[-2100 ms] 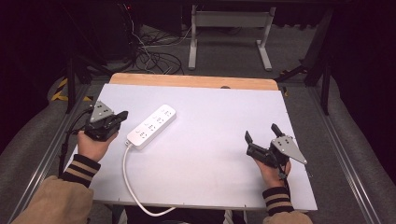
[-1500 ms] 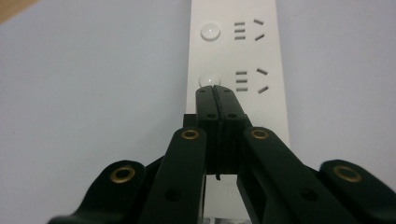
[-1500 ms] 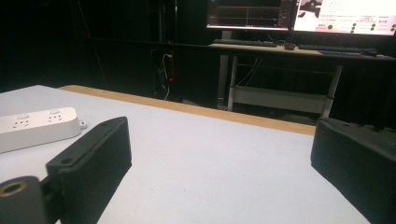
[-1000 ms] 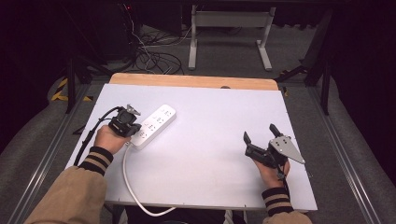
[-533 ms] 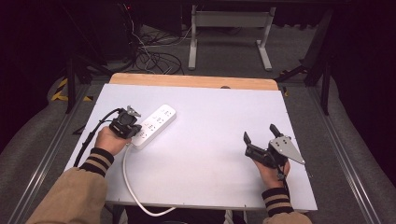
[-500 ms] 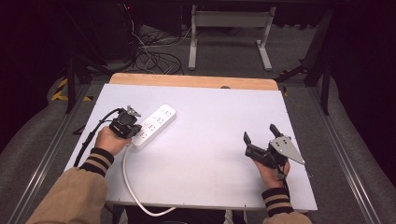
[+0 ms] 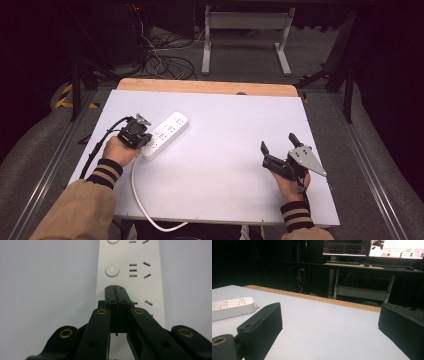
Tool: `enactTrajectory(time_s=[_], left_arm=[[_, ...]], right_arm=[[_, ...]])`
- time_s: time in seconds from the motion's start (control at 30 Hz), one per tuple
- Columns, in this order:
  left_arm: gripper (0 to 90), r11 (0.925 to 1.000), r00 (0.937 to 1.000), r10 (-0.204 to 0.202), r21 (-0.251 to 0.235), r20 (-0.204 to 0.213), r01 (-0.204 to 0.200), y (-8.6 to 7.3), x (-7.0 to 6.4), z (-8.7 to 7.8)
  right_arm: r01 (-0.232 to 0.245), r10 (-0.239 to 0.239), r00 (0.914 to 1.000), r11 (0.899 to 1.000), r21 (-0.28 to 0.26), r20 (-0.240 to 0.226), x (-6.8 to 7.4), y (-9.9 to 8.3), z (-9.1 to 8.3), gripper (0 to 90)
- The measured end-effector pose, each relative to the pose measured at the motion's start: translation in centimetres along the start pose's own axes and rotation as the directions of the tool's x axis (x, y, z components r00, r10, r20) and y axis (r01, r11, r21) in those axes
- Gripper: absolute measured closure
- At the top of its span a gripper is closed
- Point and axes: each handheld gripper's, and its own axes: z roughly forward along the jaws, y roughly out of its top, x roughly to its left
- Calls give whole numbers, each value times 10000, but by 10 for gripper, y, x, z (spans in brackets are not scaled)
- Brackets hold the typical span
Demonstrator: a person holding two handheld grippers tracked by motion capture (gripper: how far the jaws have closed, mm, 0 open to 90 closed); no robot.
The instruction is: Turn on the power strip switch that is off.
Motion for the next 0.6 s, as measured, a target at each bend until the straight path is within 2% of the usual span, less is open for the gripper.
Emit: enactTrajectory(time_s=[0.2,0.43,0.57,0.6], left_arm=[[900,10000,9999,-46,-31,-100,46,-1,-2,0],[900,9996,9996,-278,-93,74,279,-3,1,0],[900,9995,9996,-290,-119,-7,290,-3,0,0],[900,9997,9998,-190,-123,-106,189,-3,-1,0]], right_arm=[[-15,15,10000,10000,-8,12,0,0,-1,57],[-32,32,10000,10000,-11,7,0,0,-2,57],[-18,18,10000,10000,-25,53,0,1,-2,57],[-19,19,10000,10000,-39,34,0,1,-2,57]])
